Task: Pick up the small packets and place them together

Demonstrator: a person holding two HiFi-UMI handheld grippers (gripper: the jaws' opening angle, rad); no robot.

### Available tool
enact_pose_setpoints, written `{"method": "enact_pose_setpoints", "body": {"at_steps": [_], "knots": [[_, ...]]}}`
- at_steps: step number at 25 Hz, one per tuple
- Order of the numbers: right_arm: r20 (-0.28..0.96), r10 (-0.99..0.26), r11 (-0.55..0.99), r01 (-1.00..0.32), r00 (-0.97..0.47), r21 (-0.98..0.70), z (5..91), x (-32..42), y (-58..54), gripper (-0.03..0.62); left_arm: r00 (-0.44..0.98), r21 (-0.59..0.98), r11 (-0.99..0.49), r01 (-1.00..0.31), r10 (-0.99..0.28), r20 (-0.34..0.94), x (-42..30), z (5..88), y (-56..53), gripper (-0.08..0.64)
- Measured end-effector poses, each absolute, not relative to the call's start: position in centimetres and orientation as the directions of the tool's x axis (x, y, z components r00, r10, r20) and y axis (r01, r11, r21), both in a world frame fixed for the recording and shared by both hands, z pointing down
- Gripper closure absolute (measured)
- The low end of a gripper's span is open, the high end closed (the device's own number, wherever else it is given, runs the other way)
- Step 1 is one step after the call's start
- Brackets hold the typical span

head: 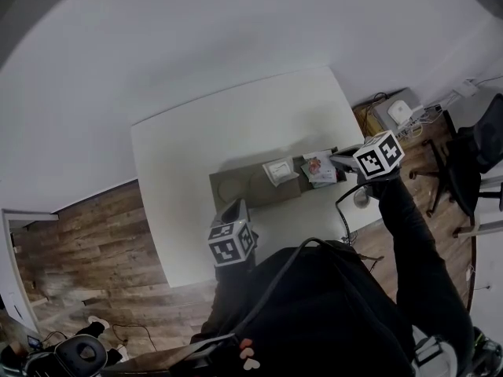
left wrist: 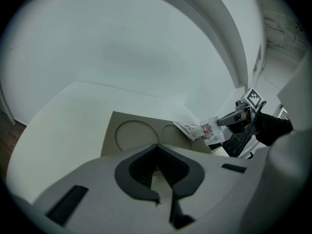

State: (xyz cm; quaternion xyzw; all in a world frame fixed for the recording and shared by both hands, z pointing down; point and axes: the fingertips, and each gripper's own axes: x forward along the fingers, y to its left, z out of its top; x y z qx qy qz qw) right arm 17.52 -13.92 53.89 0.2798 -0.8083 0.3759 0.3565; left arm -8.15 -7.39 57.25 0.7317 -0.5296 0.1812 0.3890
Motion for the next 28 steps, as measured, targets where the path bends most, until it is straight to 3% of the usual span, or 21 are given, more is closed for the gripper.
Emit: {"method": "enact_pose_setpoints", "body": {"at_steps": [28], "knots": [[0.799,-0.168,0.538,-0.733,-0.578,-0.417,57.2,16.6,-14.2,0.591,0.372,0.362,-0.146,-0.92,-0.611,0.699,-8.5,57.6,-7.2,0.561]]}}
